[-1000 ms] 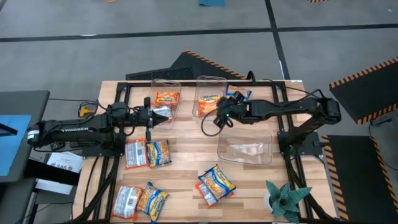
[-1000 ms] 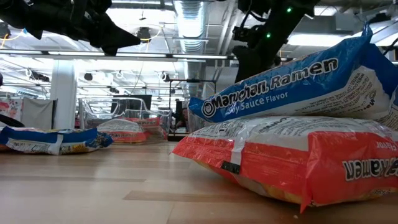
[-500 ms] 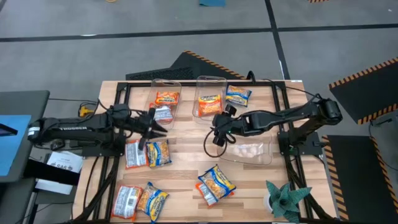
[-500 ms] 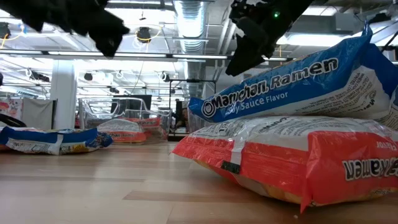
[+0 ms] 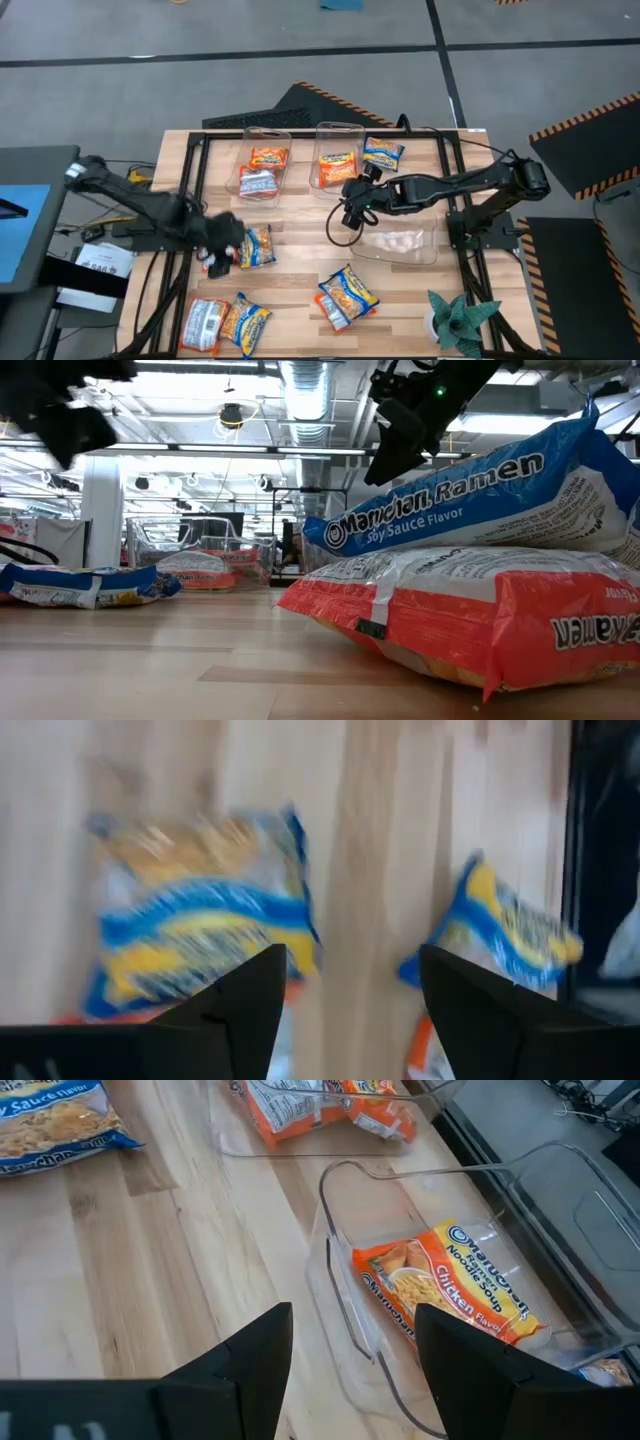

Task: Sort Maruchan noodles
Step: Put the orange bag into the top right transparent bin

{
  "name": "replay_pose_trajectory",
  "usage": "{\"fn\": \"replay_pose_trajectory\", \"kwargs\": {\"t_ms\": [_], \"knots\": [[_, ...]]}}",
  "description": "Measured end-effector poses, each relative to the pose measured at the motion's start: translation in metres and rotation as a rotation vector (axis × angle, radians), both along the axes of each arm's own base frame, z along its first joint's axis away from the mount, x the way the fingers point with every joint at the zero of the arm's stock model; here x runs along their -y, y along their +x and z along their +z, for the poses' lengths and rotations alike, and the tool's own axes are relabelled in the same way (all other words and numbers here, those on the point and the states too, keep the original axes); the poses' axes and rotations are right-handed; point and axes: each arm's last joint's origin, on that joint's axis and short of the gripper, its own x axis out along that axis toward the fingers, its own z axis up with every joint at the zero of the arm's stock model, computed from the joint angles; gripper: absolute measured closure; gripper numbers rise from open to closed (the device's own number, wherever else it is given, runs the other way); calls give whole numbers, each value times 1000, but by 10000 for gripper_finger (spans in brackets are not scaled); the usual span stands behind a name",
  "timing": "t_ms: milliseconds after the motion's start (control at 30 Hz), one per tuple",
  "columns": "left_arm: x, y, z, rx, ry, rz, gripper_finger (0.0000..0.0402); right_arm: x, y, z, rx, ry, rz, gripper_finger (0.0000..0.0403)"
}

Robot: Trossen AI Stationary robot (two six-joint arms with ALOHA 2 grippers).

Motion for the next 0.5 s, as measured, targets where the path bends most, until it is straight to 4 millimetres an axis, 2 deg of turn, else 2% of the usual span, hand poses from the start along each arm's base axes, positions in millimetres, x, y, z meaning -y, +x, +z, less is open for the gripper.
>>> {"fn": "replay_pose_trajectory", "kwargs": {"t_ms": [200, 400, 500], "knots": [[42, 0, -32, -143, 161, -69, 184, -1, 0, 0, -1, 0, 3, 171], [54, -8, -60, -309, 392, -74, 184, 1, 0, 0, -4, -4, 1, 171], [57, -10, -70, -377, 446, -66, 184, 2, 0, 0, -2, -5, -2, 171]]}}
